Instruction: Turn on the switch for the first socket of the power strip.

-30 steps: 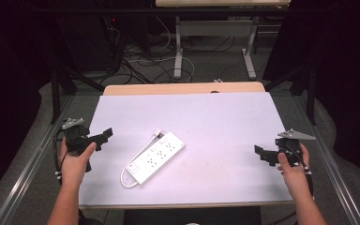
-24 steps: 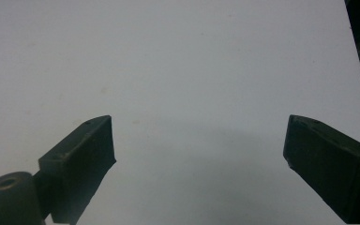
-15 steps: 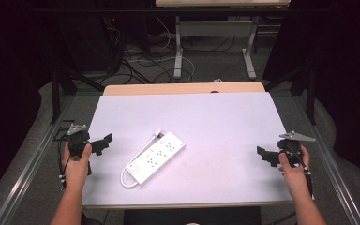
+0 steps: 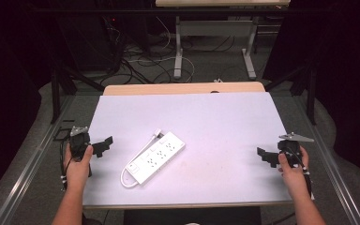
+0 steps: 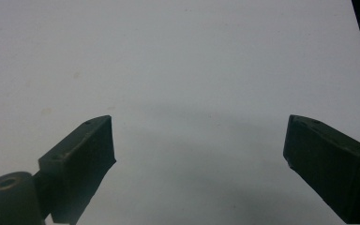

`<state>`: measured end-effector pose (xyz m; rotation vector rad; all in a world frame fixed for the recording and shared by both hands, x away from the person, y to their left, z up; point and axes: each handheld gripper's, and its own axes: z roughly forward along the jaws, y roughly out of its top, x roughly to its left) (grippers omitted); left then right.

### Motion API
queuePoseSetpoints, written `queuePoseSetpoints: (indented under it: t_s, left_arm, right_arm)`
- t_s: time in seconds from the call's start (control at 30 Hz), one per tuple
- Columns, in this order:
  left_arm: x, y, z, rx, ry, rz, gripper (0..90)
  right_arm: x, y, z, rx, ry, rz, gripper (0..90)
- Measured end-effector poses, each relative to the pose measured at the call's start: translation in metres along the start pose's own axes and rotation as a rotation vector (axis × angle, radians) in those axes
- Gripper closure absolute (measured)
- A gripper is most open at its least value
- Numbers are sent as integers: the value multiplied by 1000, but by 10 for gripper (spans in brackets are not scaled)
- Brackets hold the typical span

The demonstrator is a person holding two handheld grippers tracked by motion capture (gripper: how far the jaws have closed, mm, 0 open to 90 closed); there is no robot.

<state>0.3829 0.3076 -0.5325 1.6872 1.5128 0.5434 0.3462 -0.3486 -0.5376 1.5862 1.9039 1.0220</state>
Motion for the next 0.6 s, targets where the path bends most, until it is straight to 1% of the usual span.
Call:
queuePoseSetpoints:
  t_s: [0.13, 0.23, 0.37, 0.6]
  left_arm:
    - [1, -1, 1, 10, -1, -1, 5]
    - [1, -1, 1, 12, 2, -1, 5]
    - [2, -1, 1, 21, 7, -2, 5]
    - [2, -1, 1, 15, 9, -3, 5]
  right_arm:
    - [0, -1, 2, 8, 4, 4, 85]
    - [0, -2, 3, 12, 7, 16, 85]
    - [0, -2, 4, 15, 10, 13, 85]
    - [-1, -1, 4, 13, 10, 10, 85]
